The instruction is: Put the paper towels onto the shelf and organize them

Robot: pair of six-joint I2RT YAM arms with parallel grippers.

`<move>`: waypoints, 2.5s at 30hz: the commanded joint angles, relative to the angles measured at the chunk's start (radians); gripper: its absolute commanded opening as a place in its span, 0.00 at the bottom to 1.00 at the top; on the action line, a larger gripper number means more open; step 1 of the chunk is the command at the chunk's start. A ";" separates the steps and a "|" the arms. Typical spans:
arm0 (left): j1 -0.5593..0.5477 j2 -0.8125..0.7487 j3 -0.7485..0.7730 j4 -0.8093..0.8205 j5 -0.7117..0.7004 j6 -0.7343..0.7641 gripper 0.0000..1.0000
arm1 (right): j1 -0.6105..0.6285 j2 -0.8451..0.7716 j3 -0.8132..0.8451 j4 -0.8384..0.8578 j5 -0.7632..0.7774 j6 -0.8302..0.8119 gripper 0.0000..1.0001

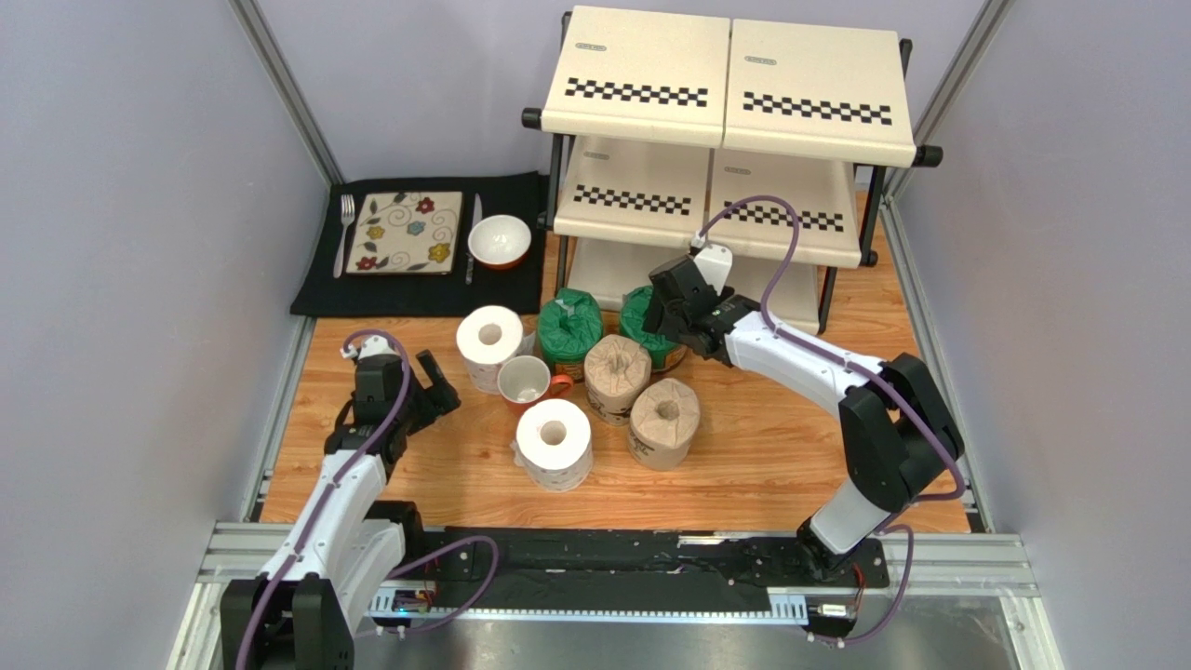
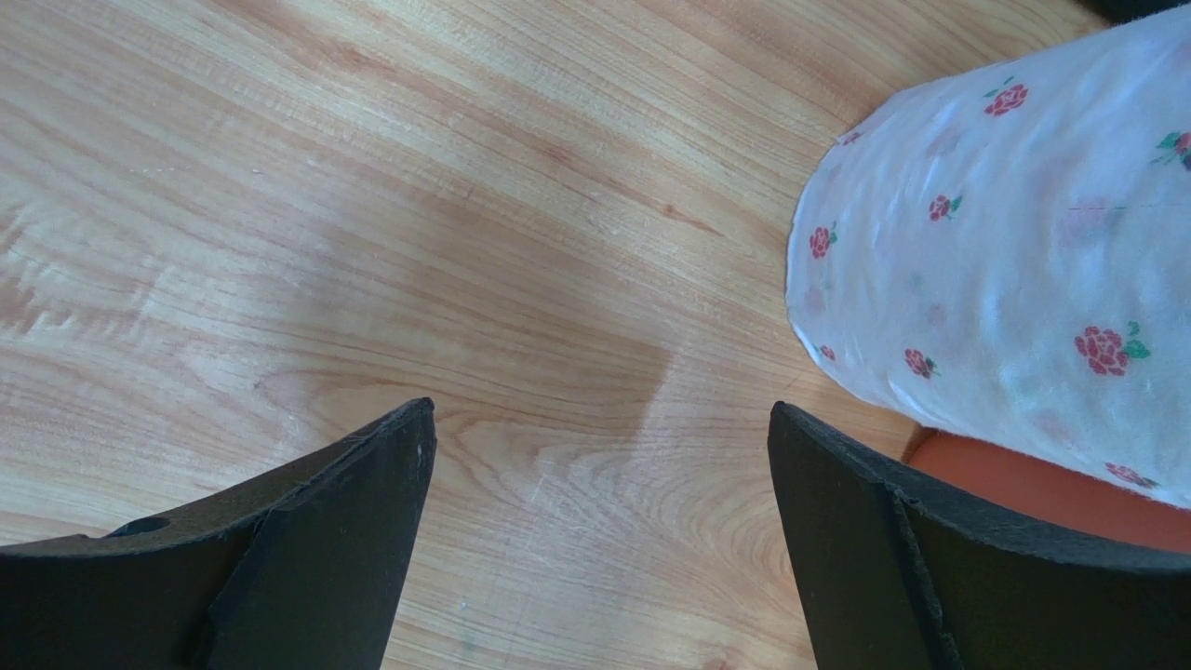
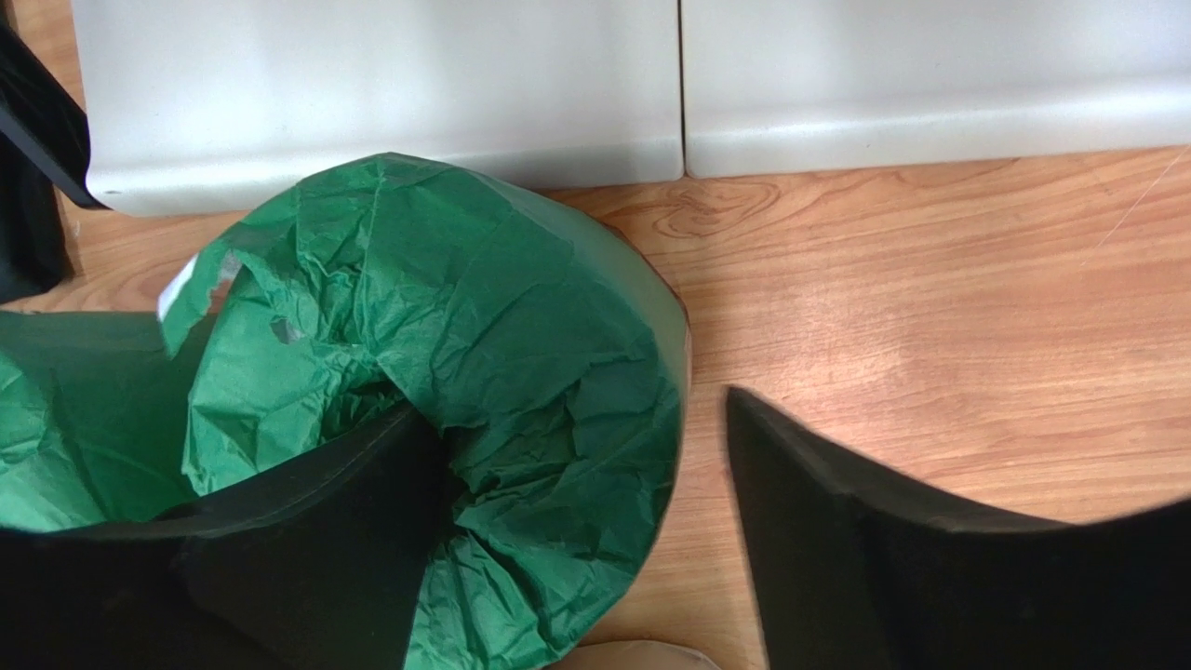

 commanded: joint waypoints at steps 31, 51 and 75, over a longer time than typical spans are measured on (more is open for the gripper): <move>0.002 0.008 0.018 0.011 0.034 -0.016 0.97 | 0.005 -0.218 -0.111 0.026 0.084 0.045 0.42; 0.002 0.022 0.018 0.013 0.033 -0.025 0.97 | 0.019 -0.562 0.295 -0.338 -0.011 -0.194 0.48; 0.003 0.019 0.025 0.001 0.029 -0.007 0.96 | 0.006 -0.203 1.223 -0.372 0.155 -0.472 0.62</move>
